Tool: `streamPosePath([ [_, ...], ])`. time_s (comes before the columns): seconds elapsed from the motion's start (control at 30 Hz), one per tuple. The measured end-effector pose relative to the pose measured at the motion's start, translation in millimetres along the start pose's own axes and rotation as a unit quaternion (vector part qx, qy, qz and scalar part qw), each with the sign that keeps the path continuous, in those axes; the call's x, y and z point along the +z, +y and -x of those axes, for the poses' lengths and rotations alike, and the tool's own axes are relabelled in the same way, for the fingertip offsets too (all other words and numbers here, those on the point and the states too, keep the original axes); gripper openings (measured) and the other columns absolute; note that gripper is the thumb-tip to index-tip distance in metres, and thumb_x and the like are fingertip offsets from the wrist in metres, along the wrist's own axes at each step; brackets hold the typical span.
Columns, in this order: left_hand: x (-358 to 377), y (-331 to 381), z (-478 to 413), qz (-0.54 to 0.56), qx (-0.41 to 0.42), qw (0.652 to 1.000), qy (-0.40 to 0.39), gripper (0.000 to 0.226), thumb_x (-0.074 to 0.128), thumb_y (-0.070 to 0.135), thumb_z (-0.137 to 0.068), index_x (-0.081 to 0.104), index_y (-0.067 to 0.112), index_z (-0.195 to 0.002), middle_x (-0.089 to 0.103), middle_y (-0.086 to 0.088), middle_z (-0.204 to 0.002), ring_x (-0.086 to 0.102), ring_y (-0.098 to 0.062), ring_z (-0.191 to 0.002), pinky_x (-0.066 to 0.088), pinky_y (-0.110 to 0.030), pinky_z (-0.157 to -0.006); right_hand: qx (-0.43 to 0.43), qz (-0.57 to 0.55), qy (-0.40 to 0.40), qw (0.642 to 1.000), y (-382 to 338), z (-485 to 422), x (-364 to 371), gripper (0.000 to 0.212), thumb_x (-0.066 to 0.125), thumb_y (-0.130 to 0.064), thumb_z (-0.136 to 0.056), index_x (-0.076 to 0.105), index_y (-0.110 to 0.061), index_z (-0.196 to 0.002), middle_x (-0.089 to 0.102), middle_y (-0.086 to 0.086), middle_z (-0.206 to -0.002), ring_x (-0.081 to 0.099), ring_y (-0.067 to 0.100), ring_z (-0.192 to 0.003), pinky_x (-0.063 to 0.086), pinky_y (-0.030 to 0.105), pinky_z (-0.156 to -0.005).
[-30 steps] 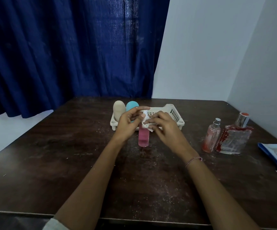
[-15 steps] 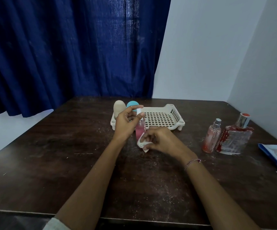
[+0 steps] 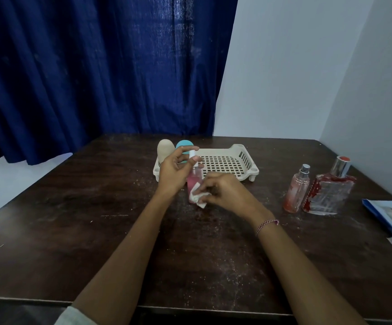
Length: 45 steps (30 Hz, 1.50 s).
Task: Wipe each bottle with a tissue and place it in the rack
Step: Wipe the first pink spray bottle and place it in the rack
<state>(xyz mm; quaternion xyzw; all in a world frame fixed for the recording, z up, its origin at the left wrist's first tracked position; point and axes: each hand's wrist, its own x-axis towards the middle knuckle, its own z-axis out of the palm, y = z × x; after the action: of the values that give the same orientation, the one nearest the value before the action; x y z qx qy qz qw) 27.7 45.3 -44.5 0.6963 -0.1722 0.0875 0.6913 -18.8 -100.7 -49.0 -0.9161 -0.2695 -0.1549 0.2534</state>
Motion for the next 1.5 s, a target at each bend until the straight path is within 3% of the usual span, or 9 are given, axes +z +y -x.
streamPosePath([
  [0.17, -2, 2, 2, 0.022, 0.0, 1.0, -0.004, 0.02, 0.056, 0.013, -0.092, 0.059, 0.03, -0.103, 0.067, -0.013, -0.112, 0.07, -0.015, -0.091, 0.058, -0.035, -0.08, -0.005, 0.006, -0.053, 0.999, -4, 0, 0, 0.025, 0.076, -0.012, -0.073, 0.072, -0.01, -0.098, 0.068, 0.002, -0.098, 0.057, 0.004, -0.084, 0.044, 0.011, -0.077],
  [0.37, 0, 2, 4, 0.023, 0.021, 0.998, -0.063, 0.024, 0.054, 0.012, -0.094, 0.056, 0.01, -0.118, 0.069, -0.006, -0.103, 0.069, -0.012, -0.09, 0.056, -0.025, -0.071, -0.032, 0.018, 0.116, 0.993, -5, 1, -5, 0.027, 0.069, -0.01, -0.081, 0.068, -0.011, -0.108, 0.063, 0.007, -0.113, 0.054, 0.009, -0.108, 0.04, 0.015, -0.092],
  [0.57, 0, 1, 2, 0.034, 0.009, 0.995, -0.089, 0.024, 0.051, 0.011, -0.095, 0.056, 0.012, -0.119, 0.069, -0.008, -0.109, 0.067, -0.021, -0.102, 0.057, -0.036, -0.081, -0.005, 0.036, 0.149, 0.988, 4, 2, -12, 0.024, 0.068, -0.001, -0.079, 0.069, -0.009, -0.102, 0.06, 0.005, -0.102, 0.05, 0.0, -0.096, 0.036, 0.002, -0.086],
  [0.67, -1, 4, 2, 0.042, 0.004, 0.994, -0.1, 0.023, 0.05, 0.011, -0.096, 0.057, 0.014, -0.117, 0.069, -0.005, -0.109, 0.066, -0.016, -0.102, 0.056, -0.031, -0.081, 0.021, 0.047, 0.153, 0.987, 8, 3, -14, 0.025, 0.068, -0.002, -0.08, 0.069, -0.01, -0.103, 0.058, 0.003, -0.099, 0.049, 0.003, -0.088, 0.04, 0.01, -0.08],
  [0.77, -1, 4, 3, 0.055, 0.009, 0.992, -0.11, 0.023, 0.049, 0.01, -0.096, 0.055, 0.01, -0.118, 0.068, -0.008, -0.11, 0.067, -0.019, -0.101, 0.057, -0.032, -0.079, -0.003, 0.046, 0.142, 0.989, 3, 5, -12, 0.025, 0.067, -0.006, -0.081, 0.067, -0.011, -0.106, 0.058, 0.002, -0.103, 0.049, 0.002, -0.096, 0.033, 0.004, -0.084],
  [1.03, 1, 4, 2, 0.071, 0.008, 0.989, -0.128, 0.016, 0.047, 0.011, -0.097, 0.058, 0.018, -0.108, 0.069, -0.008, -0.101, 0.068, -0.019, -0.094, 0.056, -0.032, -0.078, -0.002, 0.04, 0.145, 0.989, 0, 4, -12, 0.026, 0.066, -0.002, -0.081, 0.068, -0.012, -0.104, 0.063, 0.004, -0.109, 0.058, 0.015, -0.103, 0.046, 0.024, -0.09],
  [1.17, 1, 3, 1, 0.067, 0.013, 0.989, -0.129, 0.016, 0.047, 0.012, -0.097, 0.057, 0.016, -0.109, 0.068, -0.009, -0.1, 0.067, -0.02, -0.095, 0.055, -0.03, -0.077, 0.013, 0.051, 0.162, 0.985, -5, 5, -8, 0.032, 0.07, -0.013, -0.08, 0.062, -0.016, -0.11, 0.064, -0.001, -0.109, 0.058, 0.01, -0.097, 0.045, 0.02, -0.082],
  [1.3, 1, 2, 0, 0.08, 0.004, 0.99, -0.119, 0.018, 0.041, 0.009, -0.099, 0.055, 0.012, -0.111, 0.069, -0.005, -0.099, 0.067, -0.017, -0.095, 0.055, -0.029, -0.075, -0.007, 0.04, 0.132, 0.99, -4, 4, -2, 0.021, 0.076, -0.014, -0.074, 0.068, -0.016, -0.094, 0.064, 0.003, -0.117, 0.058, 0.011, -0.107, 0.048, 0.027, -0.088],
  [1.5, 0, 3, 1, 0.058, -0.003, 0.995, -0.079, 0.02, 0.042, 0.011, -0.099, 0.058, 0.013, -0.111, 0.069, -0.008, -0.107, 0.065, -0.018, -0.101, 0.056, -0.026, -0.077, -0.008, 0.045, -0.026, 0.999, -4, 2, 1, 0.026, 0.078, -0.016, -0.072, 0.072, -0.014, -0.097, 0.067, -0.002, -0.101, 0.059, 0.007, -0.087, 0.045, 0.018, -0.078],
])
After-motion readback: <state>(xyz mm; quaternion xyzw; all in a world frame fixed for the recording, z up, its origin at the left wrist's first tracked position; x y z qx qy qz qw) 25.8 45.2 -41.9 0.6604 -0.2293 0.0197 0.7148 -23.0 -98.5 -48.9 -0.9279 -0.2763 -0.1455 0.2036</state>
